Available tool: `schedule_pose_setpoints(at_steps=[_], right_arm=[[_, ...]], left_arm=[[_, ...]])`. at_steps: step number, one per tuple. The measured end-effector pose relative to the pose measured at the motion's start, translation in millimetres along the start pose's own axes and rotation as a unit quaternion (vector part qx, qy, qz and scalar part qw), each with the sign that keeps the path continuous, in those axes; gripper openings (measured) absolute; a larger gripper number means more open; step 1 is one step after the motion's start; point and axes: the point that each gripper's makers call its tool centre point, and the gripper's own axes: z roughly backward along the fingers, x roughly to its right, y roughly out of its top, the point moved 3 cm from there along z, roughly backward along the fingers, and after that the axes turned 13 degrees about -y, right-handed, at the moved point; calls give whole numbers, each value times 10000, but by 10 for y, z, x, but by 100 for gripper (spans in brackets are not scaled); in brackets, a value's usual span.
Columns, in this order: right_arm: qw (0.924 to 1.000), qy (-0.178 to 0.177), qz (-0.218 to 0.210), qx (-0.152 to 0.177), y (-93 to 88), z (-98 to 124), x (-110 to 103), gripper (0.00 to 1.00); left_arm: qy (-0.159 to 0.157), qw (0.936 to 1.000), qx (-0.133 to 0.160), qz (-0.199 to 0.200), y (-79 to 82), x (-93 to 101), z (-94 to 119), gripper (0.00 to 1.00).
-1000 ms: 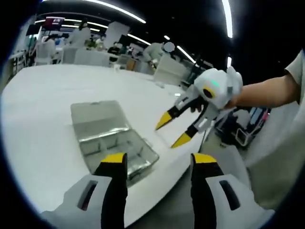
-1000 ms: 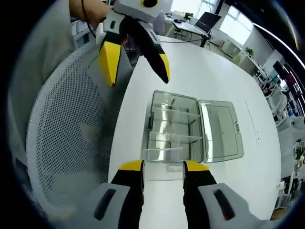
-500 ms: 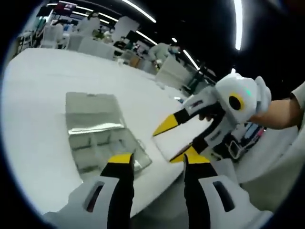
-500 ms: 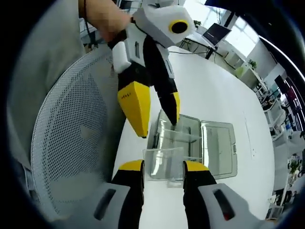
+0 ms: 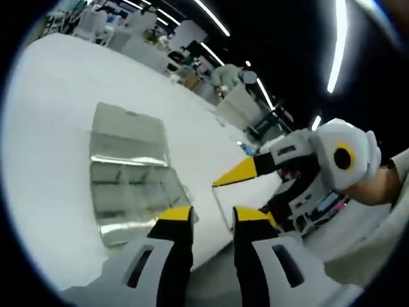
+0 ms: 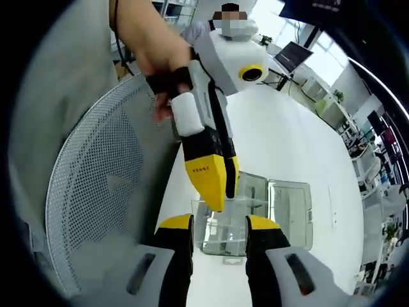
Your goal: Insert the divider into the dual guide fixture by aligning both edges with the guide slots and pushing it downward to the bottom, including one-sided entry, uneven engagement, binding, and posture correction.
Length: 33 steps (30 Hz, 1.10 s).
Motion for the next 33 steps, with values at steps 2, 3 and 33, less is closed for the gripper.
schedule_pose_setpoints(at_steps=[2, 3, 33], right_arm=[[10000, -22, 17, 3, 8, 2, 5, 27], [10000, -27, 21, 5, 11, 3, 7, 27], [9996, -126, 252, 23, 107, 17, 7, 27]], left_arm=[[17, 10000, -9, -1, -8, 1, 3, 20], [12, 10000, -8, 18, -9, 4, 4, 20], [-378, 9968, 294, 635, -3, 104, -19, 1]])
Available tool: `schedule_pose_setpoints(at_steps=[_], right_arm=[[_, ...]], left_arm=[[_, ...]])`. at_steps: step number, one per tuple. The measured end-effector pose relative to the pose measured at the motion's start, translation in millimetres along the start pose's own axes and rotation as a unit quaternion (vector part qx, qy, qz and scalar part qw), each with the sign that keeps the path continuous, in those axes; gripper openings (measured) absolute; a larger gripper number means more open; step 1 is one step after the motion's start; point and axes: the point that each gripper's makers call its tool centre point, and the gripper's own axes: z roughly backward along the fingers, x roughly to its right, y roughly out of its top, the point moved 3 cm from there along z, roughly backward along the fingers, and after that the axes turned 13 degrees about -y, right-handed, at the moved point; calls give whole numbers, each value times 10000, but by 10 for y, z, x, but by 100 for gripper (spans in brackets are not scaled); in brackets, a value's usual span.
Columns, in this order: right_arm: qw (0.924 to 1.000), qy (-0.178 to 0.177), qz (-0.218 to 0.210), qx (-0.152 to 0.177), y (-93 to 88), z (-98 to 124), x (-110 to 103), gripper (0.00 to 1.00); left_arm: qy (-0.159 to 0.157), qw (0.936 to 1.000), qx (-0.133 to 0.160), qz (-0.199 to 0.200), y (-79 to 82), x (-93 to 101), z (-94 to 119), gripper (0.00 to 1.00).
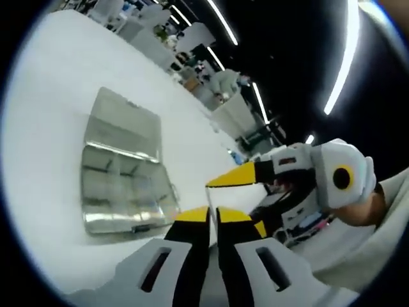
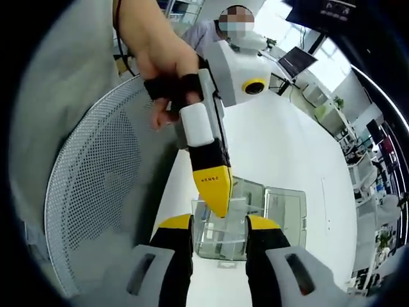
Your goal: Insert the divider into the dual guide fixture by aligning both edges with the guide slots and pushing it downward to the bottom, including one-sided entry, uneven engagement, binding, and posture correction.
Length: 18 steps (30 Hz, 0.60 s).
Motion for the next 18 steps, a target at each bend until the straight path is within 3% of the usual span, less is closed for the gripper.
schedule_pose_setpoints(at_steps=[18], right_arm=[[10000, -68, 59, -40, 15, -17, 4, 28]], left_arm=[[15, 9998, 97, 201, 3, -28, 22, 0]])
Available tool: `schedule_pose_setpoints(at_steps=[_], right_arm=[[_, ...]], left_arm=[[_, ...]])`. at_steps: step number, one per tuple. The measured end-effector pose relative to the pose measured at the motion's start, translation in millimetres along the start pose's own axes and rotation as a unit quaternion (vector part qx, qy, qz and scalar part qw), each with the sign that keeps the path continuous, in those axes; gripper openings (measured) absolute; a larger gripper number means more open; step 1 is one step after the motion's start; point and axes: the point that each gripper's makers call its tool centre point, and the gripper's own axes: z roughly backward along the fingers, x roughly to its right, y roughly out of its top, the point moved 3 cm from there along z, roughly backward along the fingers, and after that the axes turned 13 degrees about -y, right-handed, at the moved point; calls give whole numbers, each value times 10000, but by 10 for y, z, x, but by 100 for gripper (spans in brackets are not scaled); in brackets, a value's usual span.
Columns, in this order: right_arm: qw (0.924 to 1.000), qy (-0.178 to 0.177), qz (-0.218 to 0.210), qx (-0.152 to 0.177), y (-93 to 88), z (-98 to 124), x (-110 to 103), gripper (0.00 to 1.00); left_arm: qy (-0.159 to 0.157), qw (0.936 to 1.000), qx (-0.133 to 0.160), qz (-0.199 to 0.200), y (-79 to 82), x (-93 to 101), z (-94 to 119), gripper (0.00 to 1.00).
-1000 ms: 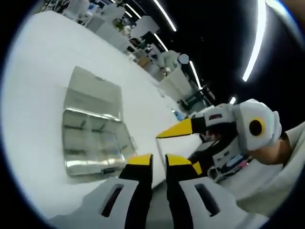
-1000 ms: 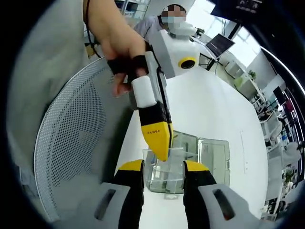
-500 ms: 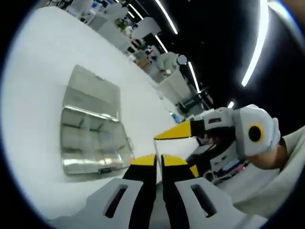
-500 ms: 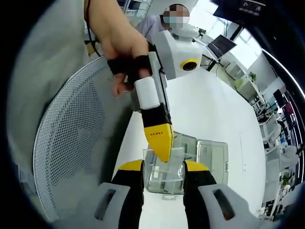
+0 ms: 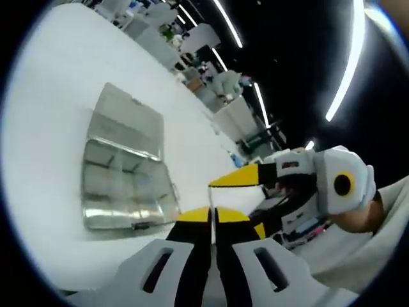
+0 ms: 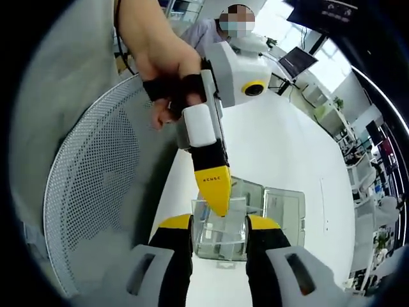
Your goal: Insert the divider into the dual guide fixture by aligning both edges with the guide slots and pushing it downward to the bottom, including one-sided entry, uneven engagement, binding, and posture correction.
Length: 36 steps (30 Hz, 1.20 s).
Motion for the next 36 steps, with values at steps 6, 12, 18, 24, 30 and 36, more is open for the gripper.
schedule_pose_setpoints(at_steps=[6, 12, 18, 24, 30, 36], right_arm=[[9999, -92, 41, 16, 22, 19, 63, 25], [9997, -124, -189, 46, 12, 55, 138, 24], [9993, -53, -376, 58, -23, 93, 221, 18], [9988, 262, -400, 73, -38, 107, 265, 8], [9961, 736, -477, 75, -25, 116, 236, 4], [9919, 1180, -464, -47, -20, 88, 181, 2]], left_arm=[[-35, 9999, -49, -153, 22, -7, 11, 0], [-93, 9995, 2, -289, 72, -13, 46, 0], [-216, 9970, -154, -726, 74, 3, 67, 0], [-275, 9901, -430, -1307, 45, 20, 92, 0], [-385, 9795, -677, -1857, 35, 84, 69, 0], [-372, 9683, -870, -2310, 60, 96, 81, 0]])
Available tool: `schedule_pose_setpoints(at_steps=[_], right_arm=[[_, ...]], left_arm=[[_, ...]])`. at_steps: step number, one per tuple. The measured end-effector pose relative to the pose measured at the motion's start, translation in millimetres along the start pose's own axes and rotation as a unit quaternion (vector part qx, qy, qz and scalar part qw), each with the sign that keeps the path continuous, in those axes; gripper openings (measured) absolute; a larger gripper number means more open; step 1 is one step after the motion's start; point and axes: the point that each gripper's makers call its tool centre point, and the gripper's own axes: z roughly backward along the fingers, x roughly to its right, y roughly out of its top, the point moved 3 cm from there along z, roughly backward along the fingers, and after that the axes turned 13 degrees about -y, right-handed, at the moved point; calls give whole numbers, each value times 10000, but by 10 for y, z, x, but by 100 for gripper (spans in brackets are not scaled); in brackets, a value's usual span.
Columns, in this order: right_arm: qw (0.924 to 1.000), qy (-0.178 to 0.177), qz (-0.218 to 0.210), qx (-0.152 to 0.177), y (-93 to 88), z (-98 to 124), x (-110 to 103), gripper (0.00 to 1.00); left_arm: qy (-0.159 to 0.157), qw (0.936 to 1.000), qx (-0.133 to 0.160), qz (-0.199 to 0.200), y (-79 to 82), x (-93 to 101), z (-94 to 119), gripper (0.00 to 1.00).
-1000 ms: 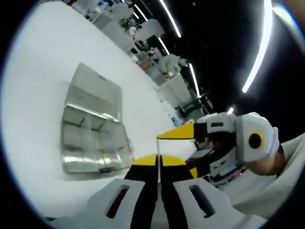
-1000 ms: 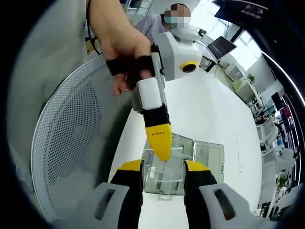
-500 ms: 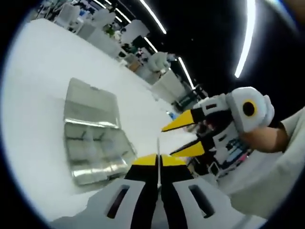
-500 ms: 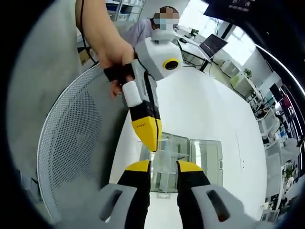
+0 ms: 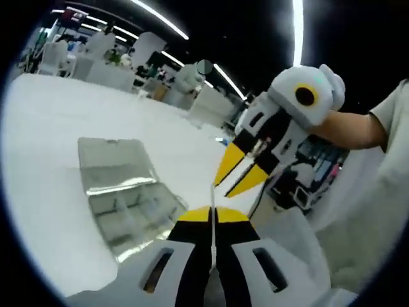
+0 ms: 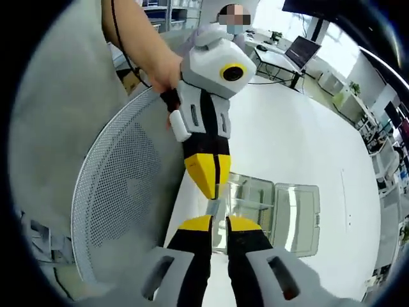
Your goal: Insert the divider into the dual guide fixture by aligning both edges with the guide slots and pushing it downward to the bottom, including one-sided entry, uneven engagement, binding, and posture correction.
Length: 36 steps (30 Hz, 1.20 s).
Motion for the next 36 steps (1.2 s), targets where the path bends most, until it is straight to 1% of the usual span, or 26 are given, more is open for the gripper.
schedule_pose_setpoints(at_steps=[2, 7, 10, 12, 13, 16, 18, 20, 22, 25, 26, 27, 31, 34, 36], right_arm=[[10000, 12, 33, -26, 9, -6, 7, 2], [10000, 55, 32, 25, 110, 13, 64, 2], [10000, 75, 39, 11, 122, 11, 117, 2], [9999, 148, 62, -42, 109, 1, 131, 2], [9996, 271, 9, -65, 106, -3, 109, 3], [9990, 409, 116, -160, 81, -28, 85, 3], [9986, 481, 107, -191, 71, -49, 82, 3], [9979, 612, 62, -215, 63, -68, 55, 2], [9974, 659, 48, -273, 49, -83, 42, 2], [9969, 736, 78, -257, 56, -93, 25, 0], [9968, 756, 26, -266, 60, -97, 19, 0], [9965, 797, 67, -247, 60, -98, 10, 0], [9957, 896, 77, -234, 66, -105, -12, 0], [9949, 977, -27, -235, 81, -108, -29, 0], [9943, 1033, 29, -265, 70, -114, -49, 0]], left_arm=[[38, 9999, -36, -99, 8, -15, 14, 0], [50, 9997, -103, -227, 1, -21, 24, 0], [23, 9991, -205, -375, -21, -3, 10, 0], [15, 9982, -285, -522, -29, 8, 2, 0], [4, 9979, -295, -576, -23, 14, 0, 0], [-16, 9962, -369, -792, -13, 37, -4, 0], [-22, 9949, -427, -914, -15, 53, -6, 0], [-40, 9941, -415, -1006, 1, 62, -6, 0], [-30, 9932, -422, -1084, 14, 64, -4, 0], [-29, 9911, -422, -1262, 50, 81, -8, 0], [-12, 9901, -492, -1317, 40, 83, -5, 0], [-25, 9893, -515, -1367, 40, 88, -7, 0], [-63, 9871, -569, -1497, 30, 120, -18, 0], [-71, 9859, -604, -1559, 24, 132, -25, 0], [-87, 9845, -650, -1626, 14, 145, -34, 0]])
